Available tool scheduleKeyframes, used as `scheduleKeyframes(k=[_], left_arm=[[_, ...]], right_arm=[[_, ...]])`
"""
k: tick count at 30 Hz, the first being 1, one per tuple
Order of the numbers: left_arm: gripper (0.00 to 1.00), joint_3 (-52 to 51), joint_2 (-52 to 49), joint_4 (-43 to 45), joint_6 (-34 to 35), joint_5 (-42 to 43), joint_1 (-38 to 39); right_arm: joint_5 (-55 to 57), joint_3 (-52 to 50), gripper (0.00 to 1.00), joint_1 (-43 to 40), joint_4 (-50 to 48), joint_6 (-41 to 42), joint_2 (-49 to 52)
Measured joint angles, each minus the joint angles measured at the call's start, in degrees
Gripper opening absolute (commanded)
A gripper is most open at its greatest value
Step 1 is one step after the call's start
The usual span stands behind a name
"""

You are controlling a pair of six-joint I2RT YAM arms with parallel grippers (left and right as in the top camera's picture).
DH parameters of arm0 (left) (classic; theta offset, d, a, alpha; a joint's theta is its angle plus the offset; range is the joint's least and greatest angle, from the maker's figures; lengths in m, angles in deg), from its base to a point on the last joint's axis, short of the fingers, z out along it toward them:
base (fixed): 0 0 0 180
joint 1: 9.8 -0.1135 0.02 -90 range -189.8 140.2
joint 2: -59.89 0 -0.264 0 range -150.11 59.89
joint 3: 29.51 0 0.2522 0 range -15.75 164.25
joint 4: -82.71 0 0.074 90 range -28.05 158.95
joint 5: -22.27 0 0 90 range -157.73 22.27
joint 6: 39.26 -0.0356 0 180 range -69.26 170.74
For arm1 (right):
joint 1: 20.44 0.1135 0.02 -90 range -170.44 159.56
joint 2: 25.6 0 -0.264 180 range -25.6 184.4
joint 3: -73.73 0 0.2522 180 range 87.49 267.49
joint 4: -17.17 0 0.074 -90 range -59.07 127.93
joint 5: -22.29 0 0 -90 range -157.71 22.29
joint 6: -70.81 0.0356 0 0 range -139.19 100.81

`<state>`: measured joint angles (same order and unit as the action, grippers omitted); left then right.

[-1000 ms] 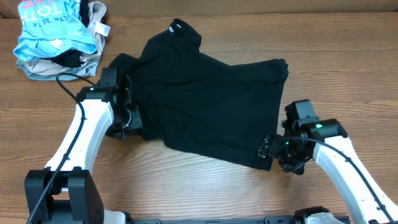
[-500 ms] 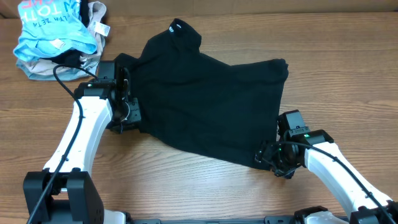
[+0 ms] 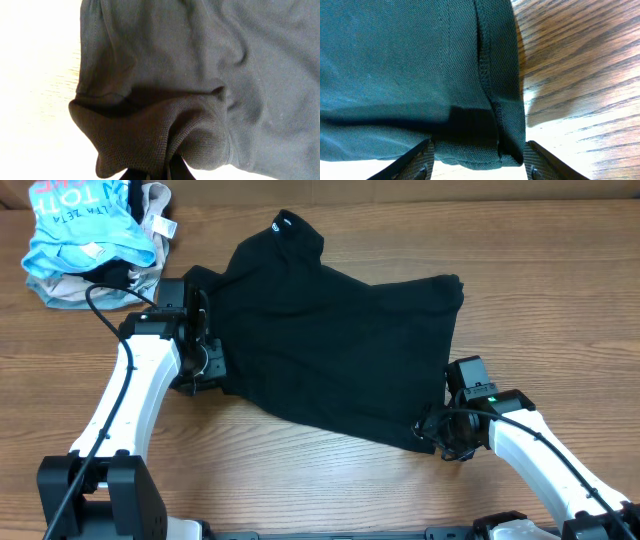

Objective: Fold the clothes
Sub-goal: 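Grasp the bottom hem corners with both grippers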

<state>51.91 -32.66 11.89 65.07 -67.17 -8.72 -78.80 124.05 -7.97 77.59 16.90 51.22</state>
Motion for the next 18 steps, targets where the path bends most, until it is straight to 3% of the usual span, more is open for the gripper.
scheduleKeyframes(k=[10,12,13,15,17,18], left_arm=[[0.04,0.00,0.00,0.02,0.00,0.02,0.00],[0.04,0.00,0.00,0.07,0.00,0.00,0.00],[0.04,0.00,0.00,0.02,0.00,0.00,0.00],[0.04,0.00,0.00,0.07,-0.02,0.02,0.00],[0.04,0.00,0.00,0.07,-0.02,-0.04,0.00],[0.04,0.00,0.00,0.07,-0.02,-0.04,0.00]], right_arm=[[-0.50,-0.04,0.57,0.00,0.07,-0.09,4.55],[-0.79,0.11,0.48,0.00,0.15,-0.24,5.29],[-1.03,0.11,0.34,0.00,0.28,-0.09,5.33],[-1.18,0.07,0.18,0.00,0.15,-0.20,5.55],[-1.57,0.07,0.05,0.00,-0.15,-0.50,6.19],[-1.86,0.11,0.04,0.00,-0.26,-0.44,6.25]])
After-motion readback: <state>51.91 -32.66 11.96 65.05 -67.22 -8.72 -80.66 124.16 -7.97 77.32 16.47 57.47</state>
